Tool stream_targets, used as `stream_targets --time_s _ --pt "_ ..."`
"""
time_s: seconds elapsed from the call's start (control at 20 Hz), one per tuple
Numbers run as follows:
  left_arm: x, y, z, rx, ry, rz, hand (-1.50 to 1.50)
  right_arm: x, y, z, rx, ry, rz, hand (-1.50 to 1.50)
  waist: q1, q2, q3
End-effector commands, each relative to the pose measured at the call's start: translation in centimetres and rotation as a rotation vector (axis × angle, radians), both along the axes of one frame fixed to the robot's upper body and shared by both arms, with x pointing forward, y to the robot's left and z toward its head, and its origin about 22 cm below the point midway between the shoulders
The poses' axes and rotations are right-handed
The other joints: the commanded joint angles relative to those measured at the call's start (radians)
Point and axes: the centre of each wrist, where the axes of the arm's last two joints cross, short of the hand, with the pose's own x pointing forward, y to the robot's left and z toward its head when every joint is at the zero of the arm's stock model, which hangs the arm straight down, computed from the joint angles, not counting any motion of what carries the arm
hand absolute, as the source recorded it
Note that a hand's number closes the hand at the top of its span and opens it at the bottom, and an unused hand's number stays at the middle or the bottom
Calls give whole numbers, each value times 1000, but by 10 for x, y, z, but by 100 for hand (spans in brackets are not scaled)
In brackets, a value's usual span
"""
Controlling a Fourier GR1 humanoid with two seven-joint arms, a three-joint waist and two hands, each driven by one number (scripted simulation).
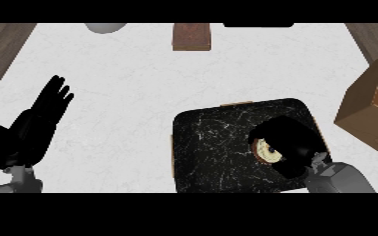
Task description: Pick the cupcake from the tray and place it in the cardboard box
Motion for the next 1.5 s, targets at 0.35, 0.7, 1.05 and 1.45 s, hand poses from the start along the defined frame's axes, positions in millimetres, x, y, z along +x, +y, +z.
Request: stream_targets --time_s 0.35,0.7,1.05,1.45 --pt "-5 12 -10 6 7 -8 0 16 -8 -7 56 -60 81 150 1 0 0" --pt "2 10 6 -3 1 35 0 -50 -50 -31 56 -68 -175 150 -18 -2 0" --pt "-10 3 5 5 -4 15 0 -77 -64 -3 84 -220 -245 150 -5 -2 0" --pt "-5 18 1 -7 4 20 0 -120 -59 90 241 -478 -171 150 -21 -4 -1"
